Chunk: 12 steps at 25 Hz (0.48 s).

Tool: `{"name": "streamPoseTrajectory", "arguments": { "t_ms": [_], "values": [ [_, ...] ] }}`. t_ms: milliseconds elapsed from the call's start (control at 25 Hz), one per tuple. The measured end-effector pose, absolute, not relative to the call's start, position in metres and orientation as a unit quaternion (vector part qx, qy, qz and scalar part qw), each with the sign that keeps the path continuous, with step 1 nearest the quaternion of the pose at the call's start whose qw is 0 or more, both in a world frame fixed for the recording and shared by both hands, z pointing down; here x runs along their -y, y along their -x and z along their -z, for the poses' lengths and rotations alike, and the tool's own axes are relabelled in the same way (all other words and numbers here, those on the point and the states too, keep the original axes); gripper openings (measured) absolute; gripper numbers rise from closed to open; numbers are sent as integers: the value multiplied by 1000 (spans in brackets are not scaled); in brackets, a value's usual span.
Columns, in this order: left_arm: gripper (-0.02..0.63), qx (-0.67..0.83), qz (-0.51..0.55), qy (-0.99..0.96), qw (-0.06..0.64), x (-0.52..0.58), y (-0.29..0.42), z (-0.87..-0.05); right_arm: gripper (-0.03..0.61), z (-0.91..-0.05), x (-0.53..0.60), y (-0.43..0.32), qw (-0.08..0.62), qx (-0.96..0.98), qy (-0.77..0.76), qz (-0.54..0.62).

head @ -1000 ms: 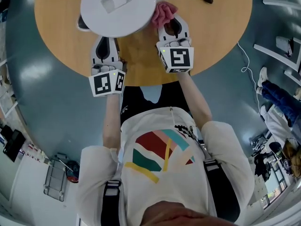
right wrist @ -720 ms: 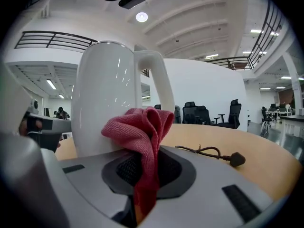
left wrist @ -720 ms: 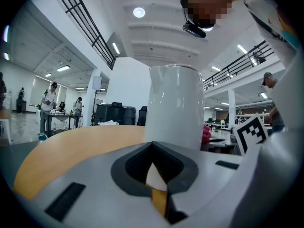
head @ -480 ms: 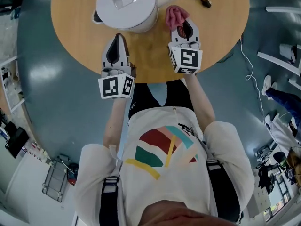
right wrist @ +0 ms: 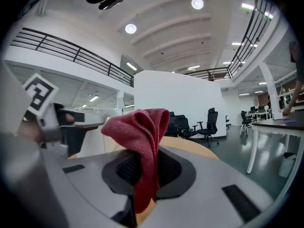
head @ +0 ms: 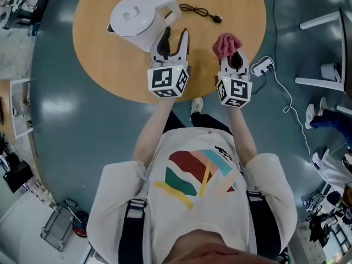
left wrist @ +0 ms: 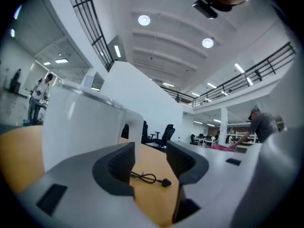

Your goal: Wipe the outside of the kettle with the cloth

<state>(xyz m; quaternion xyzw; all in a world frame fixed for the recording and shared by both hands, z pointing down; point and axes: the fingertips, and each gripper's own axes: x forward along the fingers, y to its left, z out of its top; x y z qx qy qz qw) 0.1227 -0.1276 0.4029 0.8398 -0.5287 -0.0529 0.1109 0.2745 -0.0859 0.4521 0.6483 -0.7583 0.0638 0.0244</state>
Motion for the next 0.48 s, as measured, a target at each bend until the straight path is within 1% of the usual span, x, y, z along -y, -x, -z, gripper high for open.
{"name": "streamPoseTrajectory", "arguments": {
  "t_ms": [80,240,480],
  "values": [
    [233,564,58,-814,128,155,-125,-410,48,-453,73,-292,24,753,-654,-66],
    [232,617,20,-779,111,183,-129,-422,48,-466,47,-323,25,736,-671,-89],
    [232,655,9,-744,132,210,-135,-430,48,-482,37,-349,31,723,-680,-117]
  ]
}}
